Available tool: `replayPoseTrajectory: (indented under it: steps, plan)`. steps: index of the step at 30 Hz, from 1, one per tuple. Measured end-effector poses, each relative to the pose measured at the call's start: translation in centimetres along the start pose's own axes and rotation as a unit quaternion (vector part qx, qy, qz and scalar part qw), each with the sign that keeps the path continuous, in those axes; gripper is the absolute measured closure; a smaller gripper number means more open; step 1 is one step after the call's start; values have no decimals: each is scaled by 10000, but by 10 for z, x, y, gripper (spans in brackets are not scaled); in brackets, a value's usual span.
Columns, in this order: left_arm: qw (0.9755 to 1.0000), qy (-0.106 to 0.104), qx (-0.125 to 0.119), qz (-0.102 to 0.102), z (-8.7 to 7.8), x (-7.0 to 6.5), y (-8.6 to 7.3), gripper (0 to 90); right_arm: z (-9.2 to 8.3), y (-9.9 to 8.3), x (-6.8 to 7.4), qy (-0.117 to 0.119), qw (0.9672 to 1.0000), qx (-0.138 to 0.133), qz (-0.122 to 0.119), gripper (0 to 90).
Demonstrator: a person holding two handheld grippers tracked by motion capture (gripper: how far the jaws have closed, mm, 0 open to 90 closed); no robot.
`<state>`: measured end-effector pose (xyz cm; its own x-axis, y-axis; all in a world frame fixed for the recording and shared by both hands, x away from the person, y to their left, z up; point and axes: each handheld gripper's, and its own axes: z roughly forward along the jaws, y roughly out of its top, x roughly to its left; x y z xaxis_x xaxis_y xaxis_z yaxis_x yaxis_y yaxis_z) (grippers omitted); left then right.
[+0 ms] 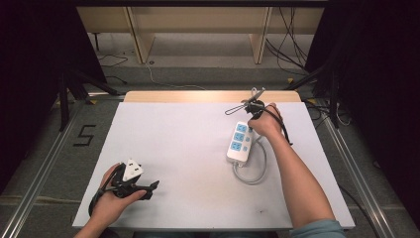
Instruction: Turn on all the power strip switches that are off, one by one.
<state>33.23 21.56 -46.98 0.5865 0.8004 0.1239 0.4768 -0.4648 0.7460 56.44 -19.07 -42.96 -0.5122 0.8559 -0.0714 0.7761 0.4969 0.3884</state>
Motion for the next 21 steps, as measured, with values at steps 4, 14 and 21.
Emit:
replayPoseTrajectory:
  steps: [4,14,21]
  plan:
    - [10000,2,-4,-6,0,0,0,161,0,0,1,-9,10000,13,-14,900]
    - [10000,-2,3,-7,0,0,0,161,0,1,3,-28,10000,32,-55,900]
    - [10000,3,2,-2,0,0,0,161,1,1,3,-39,10000,56,-64,900]
